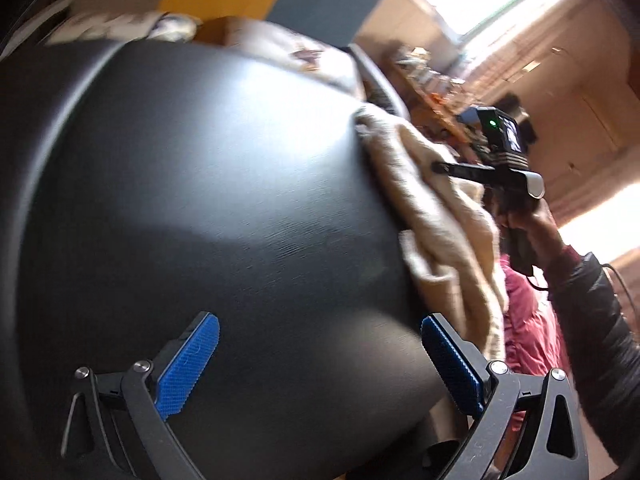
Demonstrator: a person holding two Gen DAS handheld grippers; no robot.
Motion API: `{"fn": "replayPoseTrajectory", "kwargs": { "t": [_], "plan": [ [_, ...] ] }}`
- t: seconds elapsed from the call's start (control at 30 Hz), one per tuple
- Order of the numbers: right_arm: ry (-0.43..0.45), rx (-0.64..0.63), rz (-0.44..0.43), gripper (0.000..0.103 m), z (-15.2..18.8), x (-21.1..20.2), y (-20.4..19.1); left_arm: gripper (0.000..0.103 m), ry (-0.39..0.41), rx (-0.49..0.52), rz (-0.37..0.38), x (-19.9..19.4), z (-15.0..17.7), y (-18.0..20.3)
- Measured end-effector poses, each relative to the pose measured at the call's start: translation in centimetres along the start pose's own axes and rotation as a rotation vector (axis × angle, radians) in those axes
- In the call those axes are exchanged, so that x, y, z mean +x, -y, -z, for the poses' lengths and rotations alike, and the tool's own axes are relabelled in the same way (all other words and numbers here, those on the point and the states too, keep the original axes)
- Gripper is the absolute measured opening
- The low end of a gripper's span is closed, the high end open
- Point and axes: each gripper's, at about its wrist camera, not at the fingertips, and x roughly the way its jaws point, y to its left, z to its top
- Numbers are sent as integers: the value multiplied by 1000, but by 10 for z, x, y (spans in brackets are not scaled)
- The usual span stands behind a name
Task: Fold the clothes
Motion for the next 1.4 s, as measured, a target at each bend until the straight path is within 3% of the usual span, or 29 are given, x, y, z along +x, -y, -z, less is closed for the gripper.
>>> {"fn": "replayPoseTrajectory", "kwargs": {
  "t": [0.1, 0.2, 0.3, 0.37, 0.43, 0.57, 0.63, 0.7, 0.8, 0.87, 1.03, 1.1, 1.13, 1.17, 1.27, 1.4],
  "plan": [
    [25, 59, 102, 8, 7, -7, 42, 101, 8, 57, 25, 11, -15, 28],
    [3, 150, 182, 8, 27, -5, 89, 92, -12, 50, 79, 29, -34, 50],
    [-34, 269, 179, 8, 45, 12, 124, 87, -42, 17, 105, 51, -48, 64],
    [-69, 342, 147, 8, 66, 21, 136, 87, -52, 50, 115, 63, -52, 78],
    [-82, 408, 97, 9, 88, 29, 148, 87, -50, 149, 95, 73, -53, 98],
    [-89, 500, 22, 10, 124, 35, 162, 87, -47, 467, 9, 92, -43, 144],
    [-92, 511, 6, 12, 130, 37, 161, 87, -81, 595, -15, 105, -36, 157],
    [-88, 516, -5, 14, 135, 36, 160, 87, -147, 645, 9, 121, -32, 161],
    [-85, 518, -15, 14, 134, 39, 159, 83, -221, 619, 34, 134, -30, 153],
    [-84, 524, -17, 14, 133, 40, 158, 51, -267, 590, 52, 143, -29, 147],
    [-89, 542, -21, 18, 133, 42, 160, 42, -307, 560, 55, 156, -23, 140],
    [-81, 553, -27, 18, 133, 38, 161, 25, -304, 551, 45, 155, -23, 138],
    [-76, 558, -30, 18, 134, 35, 162, 6, -304, 539, 45, 155, -23, 136],
    [-72, 563, -33, 18, 134, 33, 163, 6, -298, 506, 56, 152, -26, 132],
    [-57, 559, -32, 17, 134, 24, 162, 5, -219, 389, 101, 127, -37, 120],
    [-53, 426, 6, 11, 124, 12, 136, 5, -17, 232, 151, 47, -64, 93]
  ]
}}
